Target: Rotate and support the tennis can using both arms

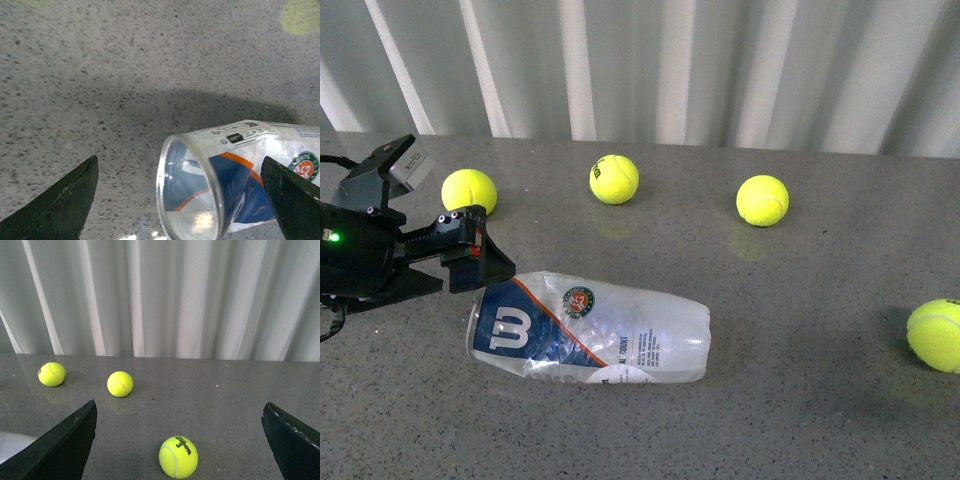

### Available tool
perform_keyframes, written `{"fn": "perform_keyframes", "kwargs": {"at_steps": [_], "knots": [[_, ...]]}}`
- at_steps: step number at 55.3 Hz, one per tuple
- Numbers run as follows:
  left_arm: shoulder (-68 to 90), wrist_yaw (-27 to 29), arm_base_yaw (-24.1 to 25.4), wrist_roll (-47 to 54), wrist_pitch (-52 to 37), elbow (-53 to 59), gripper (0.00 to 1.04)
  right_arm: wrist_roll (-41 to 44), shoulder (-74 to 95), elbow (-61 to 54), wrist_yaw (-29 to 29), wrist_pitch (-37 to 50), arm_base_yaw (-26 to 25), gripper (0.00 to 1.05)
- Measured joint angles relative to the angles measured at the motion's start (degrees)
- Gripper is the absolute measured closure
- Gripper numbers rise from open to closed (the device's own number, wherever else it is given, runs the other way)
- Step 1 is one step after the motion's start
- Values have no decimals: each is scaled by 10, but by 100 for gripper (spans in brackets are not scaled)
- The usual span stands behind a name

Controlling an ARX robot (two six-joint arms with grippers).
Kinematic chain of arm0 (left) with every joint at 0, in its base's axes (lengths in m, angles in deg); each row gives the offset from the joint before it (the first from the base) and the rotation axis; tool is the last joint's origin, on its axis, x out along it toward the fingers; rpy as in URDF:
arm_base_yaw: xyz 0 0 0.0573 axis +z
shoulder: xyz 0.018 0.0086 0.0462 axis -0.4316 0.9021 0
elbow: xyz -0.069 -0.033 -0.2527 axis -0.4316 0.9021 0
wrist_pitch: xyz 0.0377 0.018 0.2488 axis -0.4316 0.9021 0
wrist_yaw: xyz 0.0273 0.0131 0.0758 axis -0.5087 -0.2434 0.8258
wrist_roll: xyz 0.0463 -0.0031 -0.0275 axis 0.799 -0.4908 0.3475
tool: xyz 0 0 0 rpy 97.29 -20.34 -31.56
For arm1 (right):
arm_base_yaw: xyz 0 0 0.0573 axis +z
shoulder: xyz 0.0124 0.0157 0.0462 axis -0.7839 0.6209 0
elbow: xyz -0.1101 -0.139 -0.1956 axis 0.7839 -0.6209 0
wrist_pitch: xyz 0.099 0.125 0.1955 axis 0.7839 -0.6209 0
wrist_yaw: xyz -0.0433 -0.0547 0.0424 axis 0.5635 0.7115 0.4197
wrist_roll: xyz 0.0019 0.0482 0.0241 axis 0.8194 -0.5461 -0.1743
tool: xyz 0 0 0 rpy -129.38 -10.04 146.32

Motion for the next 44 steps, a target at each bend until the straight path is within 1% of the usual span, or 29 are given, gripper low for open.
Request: {"fn": "perform_keyframes", "kwargs": {"at_steps": [12,19,25,26,27,30,32,40,44], "knots": [[14,-51,-19,-62,-31,12,7,0,0,0,0,0,0,7],[14,-68,-22,-80,-45,33,7,0,0,0,0,0,0,7],[16,-71,-25,-94,-62,44,8,0,0,0,0,0,0,7],[17,-71,-26,-96,-64,45,11,0,0,0,0,0,0,7],[17,-70,-27,-99,-66,47,16,0,0,0,0,0,0,7],[19,-70,-30,-103,-69,48,23,0,0,0,0,0,0,7],[21,-68,-32,-107,-73,49,31,0,0,0,0,0,0,7],[24,-67,-38,-113,-82,53,52,0,0,0,0,0,0,7],[24,-66,-40,-114,-82,53,68,0,0,0,0,0,0,7]]}}
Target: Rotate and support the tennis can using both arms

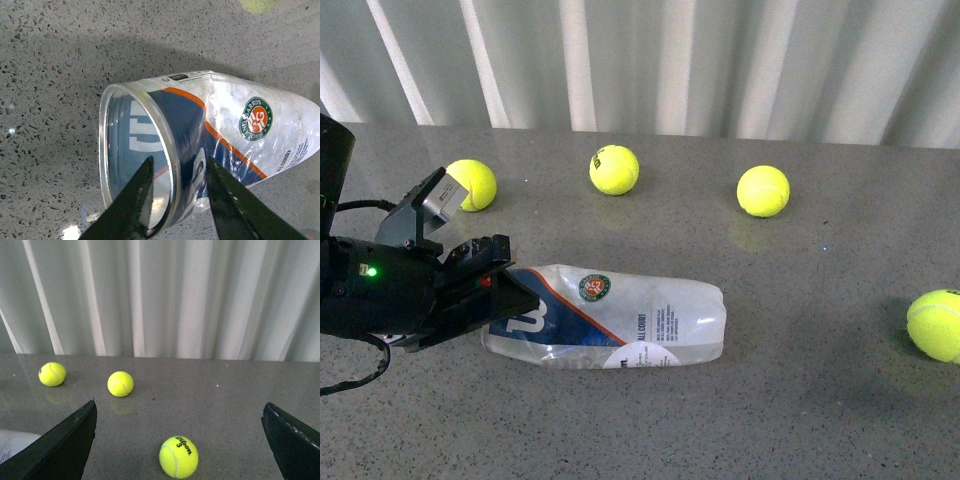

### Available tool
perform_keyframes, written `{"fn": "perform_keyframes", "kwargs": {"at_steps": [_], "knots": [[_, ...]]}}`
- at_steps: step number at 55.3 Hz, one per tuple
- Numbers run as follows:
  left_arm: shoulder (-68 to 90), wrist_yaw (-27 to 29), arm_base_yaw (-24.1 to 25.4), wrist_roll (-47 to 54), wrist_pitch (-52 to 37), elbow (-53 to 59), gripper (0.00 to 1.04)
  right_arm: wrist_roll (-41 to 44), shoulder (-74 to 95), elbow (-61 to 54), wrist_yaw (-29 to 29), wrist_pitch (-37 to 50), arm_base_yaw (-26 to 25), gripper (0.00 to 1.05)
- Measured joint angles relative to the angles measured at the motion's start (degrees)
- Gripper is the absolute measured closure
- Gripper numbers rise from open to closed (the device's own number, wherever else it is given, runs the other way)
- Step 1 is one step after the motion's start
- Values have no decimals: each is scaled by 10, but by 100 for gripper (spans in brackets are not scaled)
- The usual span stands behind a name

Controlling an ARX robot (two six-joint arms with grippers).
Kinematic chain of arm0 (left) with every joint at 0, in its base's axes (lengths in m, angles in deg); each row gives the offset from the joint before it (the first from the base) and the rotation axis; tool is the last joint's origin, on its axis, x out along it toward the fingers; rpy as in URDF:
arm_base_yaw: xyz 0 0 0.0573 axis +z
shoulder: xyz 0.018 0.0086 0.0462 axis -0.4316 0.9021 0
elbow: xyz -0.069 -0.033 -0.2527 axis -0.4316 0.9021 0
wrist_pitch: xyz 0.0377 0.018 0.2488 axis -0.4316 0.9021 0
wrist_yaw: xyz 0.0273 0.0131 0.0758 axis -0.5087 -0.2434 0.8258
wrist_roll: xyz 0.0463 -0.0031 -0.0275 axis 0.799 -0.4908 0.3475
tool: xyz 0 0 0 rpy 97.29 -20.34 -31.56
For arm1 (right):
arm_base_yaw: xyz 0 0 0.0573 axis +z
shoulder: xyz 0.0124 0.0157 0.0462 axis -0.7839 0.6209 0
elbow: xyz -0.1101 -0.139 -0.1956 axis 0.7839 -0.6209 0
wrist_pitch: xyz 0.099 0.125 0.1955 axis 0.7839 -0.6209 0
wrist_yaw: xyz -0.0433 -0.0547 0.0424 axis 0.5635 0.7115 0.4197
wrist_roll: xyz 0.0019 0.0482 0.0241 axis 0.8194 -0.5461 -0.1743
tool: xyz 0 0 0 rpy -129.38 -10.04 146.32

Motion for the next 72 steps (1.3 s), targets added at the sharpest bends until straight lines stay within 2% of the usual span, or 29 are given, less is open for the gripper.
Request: {"fn": "perform_keyframes", "kwargs": {"at_steps": [5,11,18,26,38,48,56,72], "knots": [[-12,2,0,2,15,0,89,0,0,0,0,0,0,7],[-43,-6,4,9,48,-3,100,0,0,0,0,0,0,7],[-115,-7,6,39,123,-34,101,0,0,0,0,0,0,7],[-207,7,-3,121,244,-112,101,0,0,0,0,0,0,7],[-295,93,-80,376,470,-293,101,0,0,0,0,0,0,7],[-254,217,-162,713,693,-417,101,0,0,0,0,0,0,7],[-204,275,-183,822,710,-427,101,0,0,0,0,0,0,7],[-143,315,-215,870,676,-426,101,0,0,0,0,0,0,7]]}}
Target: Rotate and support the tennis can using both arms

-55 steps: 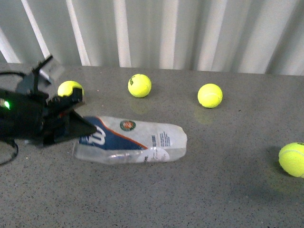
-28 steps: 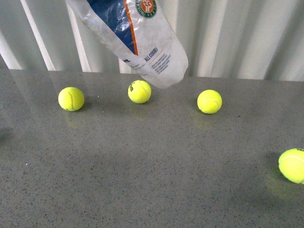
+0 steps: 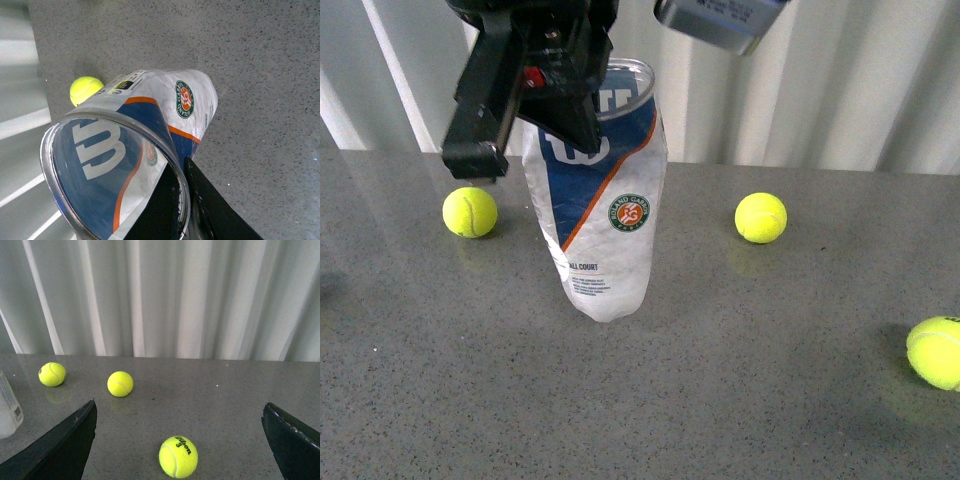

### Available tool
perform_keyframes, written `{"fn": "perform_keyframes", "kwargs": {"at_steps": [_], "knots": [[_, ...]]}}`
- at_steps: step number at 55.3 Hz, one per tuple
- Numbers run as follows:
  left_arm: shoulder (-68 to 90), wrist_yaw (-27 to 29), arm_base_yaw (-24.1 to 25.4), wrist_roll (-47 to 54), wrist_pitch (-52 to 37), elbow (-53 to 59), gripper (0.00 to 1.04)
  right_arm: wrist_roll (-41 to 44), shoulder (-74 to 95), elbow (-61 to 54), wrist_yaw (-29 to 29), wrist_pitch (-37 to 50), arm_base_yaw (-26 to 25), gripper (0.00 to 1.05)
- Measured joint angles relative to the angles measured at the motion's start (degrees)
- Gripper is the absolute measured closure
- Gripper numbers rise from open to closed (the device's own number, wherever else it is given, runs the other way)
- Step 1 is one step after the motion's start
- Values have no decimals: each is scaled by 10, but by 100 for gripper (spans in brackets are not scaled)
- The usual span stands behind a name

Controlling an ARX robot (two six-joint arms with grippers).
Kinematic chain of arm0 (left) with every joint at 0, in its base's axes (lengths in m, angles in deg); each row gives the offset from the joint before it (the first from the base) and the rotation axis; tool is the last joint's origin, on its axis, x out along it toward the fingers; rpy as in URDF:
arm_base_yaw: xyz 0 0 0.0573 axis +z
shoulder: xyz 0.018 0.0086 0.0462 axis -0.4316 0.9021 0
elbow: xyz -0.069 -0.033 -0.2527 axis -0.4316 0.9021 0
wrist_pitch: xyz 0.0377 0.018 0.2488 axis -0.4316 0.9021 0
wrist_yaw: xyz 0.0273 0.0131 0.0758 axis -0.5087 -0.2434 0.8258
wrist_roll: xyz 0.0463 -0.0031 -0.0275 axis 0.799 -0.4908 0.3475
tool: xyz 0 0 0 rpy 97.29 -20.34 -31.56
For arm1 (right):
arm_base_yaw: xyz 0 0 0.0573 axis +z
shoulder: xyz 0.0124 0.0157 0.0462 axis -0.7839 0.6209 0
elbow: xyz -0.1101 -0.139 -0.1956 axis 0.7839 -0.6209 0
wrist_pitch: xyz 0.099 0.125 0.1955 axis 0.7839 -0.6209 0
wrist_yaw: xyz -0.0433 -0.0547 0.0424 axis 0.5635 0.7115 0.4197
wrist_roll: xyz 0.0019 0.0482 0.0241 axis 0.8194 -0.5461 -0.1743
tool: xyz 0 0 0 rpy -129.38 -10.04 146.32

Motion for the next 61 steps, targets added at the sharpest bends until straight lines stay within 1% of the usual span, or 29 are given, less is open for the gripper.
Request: {"fn": "perform_keyframes", "kwargs": {"at_steps": [12,36,56,57,61], "knots": [[43,14,5,18,-13,0,101,0,0,0,0,0,0,7],[80,2,23,4,-60,1,101,0,0,0,0,0,0,7],[81,5,30,7,-65,13,101,0,0,0,0,0,0,7],[81,5,30,6,-65,13,101,0,0,0,0,0,0,7],[81,10,30,8,-67,16,88,0,0,0,0,0,0,7]]}}
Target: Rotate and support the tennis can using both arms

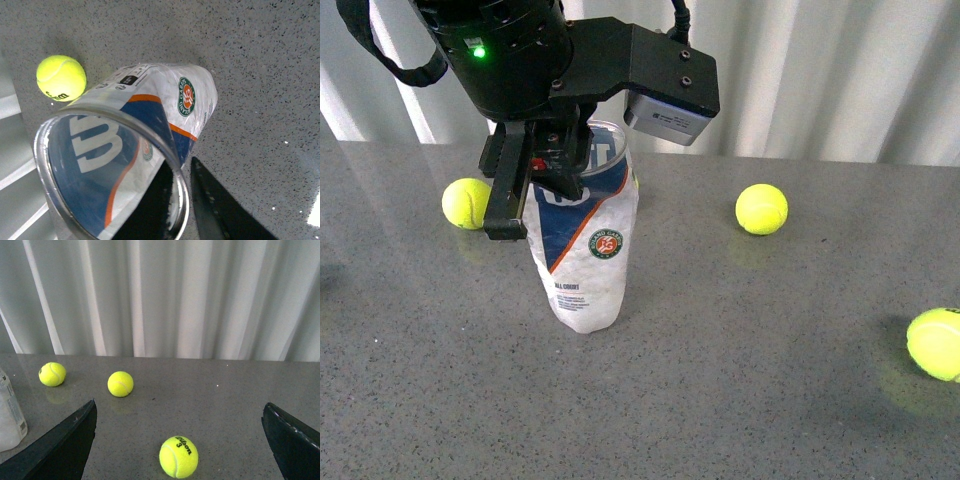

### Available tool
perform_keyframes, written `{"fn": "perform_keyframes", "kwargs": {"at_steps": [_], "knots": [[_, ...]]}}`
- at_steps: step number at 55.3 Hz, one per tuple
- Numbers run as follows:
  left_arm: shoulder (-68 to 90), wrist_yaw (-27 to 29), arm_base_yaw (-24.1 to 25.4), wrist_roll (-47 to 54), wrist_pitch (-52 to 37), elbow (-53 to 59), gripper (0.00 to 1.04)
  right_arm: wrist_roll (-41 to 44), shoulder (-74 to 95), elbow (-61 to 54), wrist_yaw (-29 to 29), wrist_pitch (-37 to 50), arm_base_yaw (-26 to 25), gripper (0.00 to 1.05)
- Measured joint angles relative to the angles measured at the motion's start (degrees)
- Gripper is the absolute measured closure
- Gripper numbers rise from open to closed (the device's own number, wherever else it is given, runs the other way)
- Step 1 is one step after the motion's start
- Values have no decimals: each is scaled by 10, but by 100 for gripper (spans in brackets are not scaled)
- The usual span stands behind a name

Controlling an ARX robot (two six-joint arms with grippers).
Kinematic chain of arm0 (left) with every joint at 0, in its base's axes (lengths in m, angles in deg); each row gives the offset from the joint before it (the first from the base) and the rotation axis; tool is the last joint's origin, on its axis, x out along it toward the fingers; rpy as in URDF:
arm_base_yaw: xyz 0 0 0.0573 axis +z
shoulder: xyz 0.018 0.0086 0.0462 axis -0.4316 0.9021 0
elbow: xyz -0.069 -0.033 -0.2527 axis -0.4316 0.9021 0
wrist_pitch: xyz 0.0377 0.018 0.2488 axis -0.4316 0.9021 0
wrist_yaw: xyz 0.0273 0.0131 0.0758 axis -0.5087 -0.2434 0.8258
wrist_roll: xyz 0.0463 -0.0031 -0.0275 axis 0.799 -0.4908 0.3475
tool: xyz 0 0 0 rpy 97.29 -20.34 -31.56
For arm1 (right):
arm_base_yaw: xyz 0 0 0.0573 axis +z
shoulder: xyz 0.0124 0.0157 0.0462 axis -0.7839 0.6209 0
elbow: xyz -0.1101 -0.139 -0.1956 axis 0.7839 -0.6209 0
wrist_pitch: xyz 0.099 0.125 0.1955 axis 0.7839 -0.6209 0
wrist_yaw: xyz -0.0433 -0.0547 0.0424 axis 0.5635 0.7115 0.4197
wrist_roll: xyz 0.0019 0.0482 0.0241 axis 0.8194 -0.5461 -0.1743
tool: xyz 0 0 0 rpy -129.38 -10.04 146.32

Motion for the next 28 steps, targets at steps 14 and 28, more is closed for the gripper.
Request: {"fn": "perform_keyframes", "kwargs": {"at_steps": [14,28], "knots": [[0,4,0,0,0,4,49,0,0,0,0,0,0,7],[-6,2,1,0,10,2,12,0,0,0,0,0,0,7]]}}
